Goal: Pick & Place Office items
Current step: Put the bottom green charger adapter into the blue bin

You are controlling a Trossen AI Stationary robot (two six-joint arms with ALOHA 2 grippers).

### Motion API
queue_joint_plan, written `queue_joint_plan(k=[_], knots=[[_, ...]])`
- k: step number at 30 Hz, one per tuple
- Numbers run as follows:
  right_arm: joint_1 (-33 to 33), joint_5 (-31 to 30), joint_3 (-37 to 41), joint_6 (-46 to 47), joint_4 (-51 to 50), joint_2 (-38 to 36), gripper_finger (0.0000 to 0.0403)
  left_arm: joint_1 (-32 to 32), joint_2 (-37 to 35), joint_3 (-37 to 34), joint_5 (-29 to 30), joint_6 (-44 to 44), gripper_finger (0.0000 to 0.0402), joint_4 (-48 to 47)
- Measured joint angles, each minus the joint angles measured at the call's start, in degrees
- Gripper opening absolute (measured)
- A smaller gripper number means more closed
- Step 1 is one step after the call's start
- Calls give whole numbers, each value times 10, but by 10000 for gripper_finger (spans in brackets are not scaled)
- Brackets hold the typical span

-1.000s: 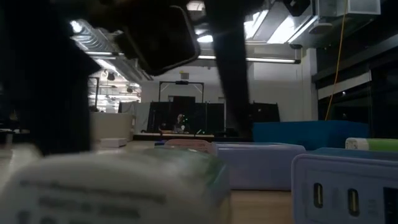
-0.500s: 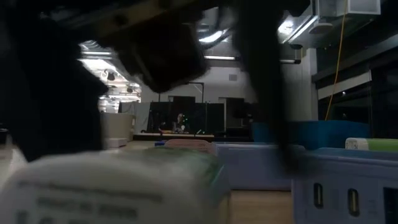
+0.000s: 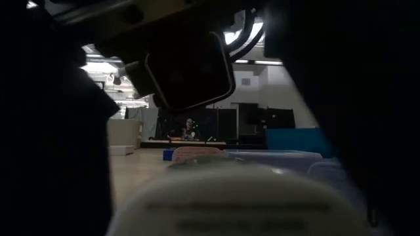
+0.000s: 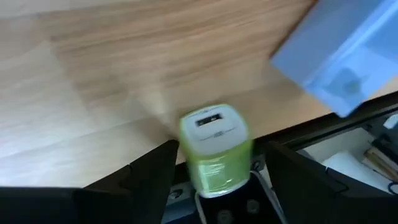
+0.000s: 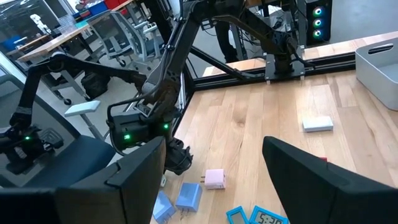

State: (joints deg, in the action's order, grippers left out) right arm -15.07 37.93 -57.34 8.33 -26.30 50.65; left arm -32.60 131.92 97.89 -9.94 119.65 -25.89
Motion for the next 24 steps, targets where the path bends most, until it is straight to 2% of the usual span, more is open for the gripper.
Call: queue_joint_plan(k=[3, 8, 12, 20, 24], knots=[[0, 0, 0, 0, 0, 0, 277, -1, 2, 0, -17, -8, 216, -19], [0, 0, 0, 0, 0, 0, 277, -3, 9, 0, -23, -13, 146, -36], [0, 0, 0, -3, 0, 0, 277, -2, 9, -1, -20, -17, 143, -34], [0, -3, 0, -2, 0, 0, 277, 7, -13, -5, 56, -38, 143, -14], [0, -15, 0, 2, 2, 0, 277, 18, -40, -9, 165, -78, 143, -28]])
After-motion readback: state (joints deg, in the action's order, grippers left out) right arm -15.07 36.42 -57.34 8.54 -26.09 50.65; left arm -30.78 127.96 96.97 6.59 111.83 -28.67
